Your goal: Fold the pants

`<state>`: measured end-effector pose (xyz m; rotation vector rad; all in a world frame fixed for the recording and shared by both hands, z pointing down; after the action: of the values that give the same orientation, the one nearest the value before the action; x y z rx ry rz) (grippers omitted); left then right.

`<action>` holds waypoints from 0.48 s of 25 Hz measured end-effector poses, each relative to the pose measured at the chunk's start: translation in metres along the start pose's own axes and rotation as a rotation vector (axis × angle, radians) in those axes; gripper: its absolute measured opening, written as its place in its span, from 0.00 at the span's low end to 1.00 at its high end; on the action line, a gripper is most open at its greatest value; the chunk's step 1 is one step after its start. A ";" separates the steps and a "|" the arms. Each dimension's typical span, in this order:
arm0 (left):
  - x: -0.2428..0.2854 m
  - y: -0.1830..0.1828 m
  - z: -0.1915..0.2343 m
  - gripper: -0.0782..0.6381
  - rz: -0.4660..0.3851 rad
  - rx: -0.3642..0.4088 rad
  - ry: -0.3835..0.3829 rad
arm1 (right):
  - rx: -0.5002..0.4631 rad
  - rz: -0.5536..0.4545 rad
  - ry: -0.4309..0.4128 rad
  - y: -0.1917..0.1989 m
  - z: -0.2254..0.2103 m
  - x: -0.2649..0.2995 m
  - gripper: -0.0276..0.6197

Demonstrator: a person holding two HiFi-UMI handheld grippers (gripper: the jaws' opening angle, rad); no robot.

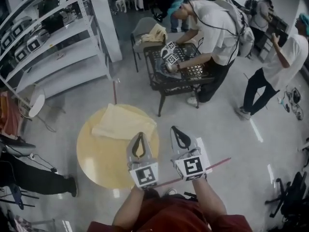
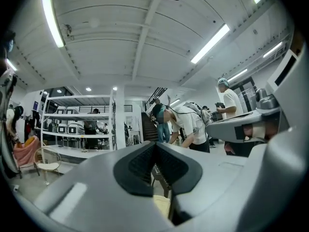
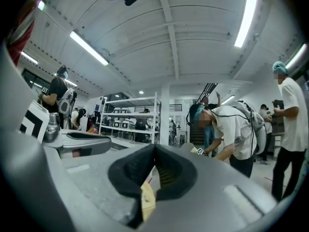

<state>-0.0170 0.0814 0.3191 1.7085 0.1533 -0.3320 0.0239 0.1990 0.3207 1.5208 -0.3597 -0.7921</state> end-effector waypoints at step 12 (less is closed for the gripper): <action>0.010 0.019 -0.033 0.12 0.005 0.039 -0.030 | 0.002 0.023 -0.050 0.023 -0.034 -0.010 0.05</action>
<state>0.0025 0.1096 0.3384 1.7408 0.1209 -0.3590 0.0449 0.2282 0.3435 1.4979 -0.4146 -0.8135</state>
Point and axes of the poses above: the fingertips, and each gripper's own axes: x forward along the fingers, z to its left, y out of its underside, the point moved 1 cm from there along -x, backward along the fingers, and after that the axes turned 13 degrees about -z, right-handed, at the moved point
